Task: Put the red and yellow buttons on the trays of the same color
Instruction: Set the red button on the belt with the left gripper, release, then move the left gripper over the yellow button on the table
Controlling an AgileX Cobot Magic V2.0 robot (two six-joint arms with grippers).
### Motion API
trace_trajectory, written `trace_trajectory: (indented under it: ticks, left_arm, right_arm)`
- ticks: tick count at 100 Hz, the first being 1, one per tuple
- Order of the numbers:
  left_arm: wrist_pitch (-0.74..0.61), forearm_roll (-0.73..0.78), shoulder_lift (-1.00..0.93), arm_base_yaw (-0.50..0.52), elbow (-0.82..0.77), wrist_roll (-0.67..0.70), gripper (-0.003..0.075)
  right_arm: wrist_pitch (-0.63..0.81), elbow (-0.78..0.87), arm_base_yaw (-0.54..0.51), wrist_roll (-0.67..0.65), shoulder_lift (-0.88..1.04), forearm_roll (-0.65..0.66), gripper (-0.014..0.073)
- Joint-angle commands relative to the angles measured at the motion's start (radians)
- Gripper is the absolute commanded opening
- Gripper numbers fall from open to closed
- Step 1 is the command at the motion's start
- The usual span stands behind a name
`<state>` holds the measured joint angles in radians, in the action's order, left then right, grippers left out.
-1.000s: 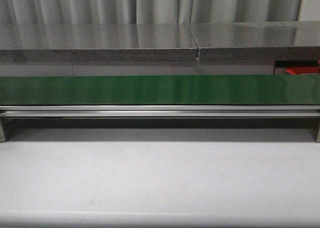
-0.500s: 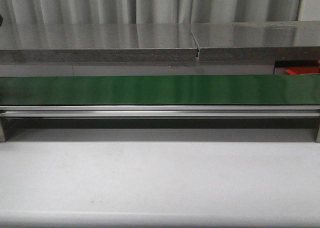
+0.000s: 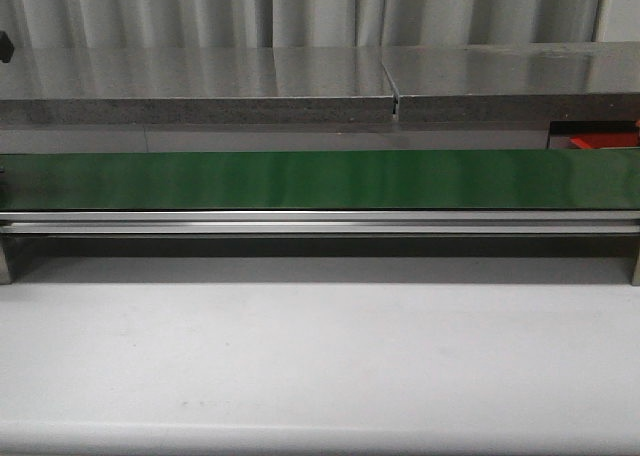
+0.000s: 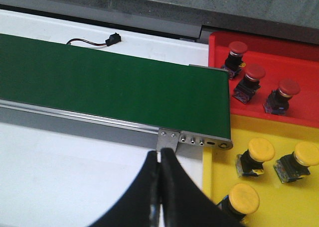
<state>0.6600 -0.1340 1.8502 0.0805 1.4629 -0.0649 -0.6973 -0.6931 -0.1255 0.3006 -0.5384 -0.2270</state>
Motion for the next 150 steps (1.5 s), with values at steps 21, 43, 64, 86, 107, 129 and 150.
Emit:
trace_trajectory:
  ticks: [21, 43, 64, 86, 107, 129, 150]
  left_arm:
    - [-0.019, -0.006, -0.060, -0.007, 0.025, 0.004, 0.0511]
    - [-0.019, -0.006, -0.109, -0.007, 0.025, 0.004, 0.0539]
    - [-0.021, -0.006, -0.179, -0.007, 0.025, 0.004, 0.0537]
    - [-0.094, 0.041, -0.211, 0.000, 0.027, 0.004, 0.0537]
    - [-0.171, 0.080, -0.207, 0.075, 0.027, 0.004, 0.0537]
    - [-0.217, 0.076, -0.156, 0.218, 0.027, 0.004, 0.0537]
    - [-0.319, 0.076, -0.083, 0.298, 0.027, 0.004, 0.0537]
  right_arm:
    - [0.062, -0.024, 0.004, 0.009, 0.000, -0.010, -0.0117]
    - [0.062, -0.024, 0.004, 0.009, 0.000, -0.010, -0.0117]
    - [0.062, -0.024, 0.004, 0.009, 0.000, -0.010, -0.0117]
    - [0.062, -0.024, 0.004, 0.009, 0.000, -0.010, -0.0117]
    - [0.062, -0.024, 0.004, 0.009, 0.000, -0.010, -0.0117]
    - [0.062, -0.024, 0.004, 0.009, 0.000, -0.010, -0.0117]
    - [0.062, -0.024, 0.004, 0.009, 0.000, -0.010, -0.0117]
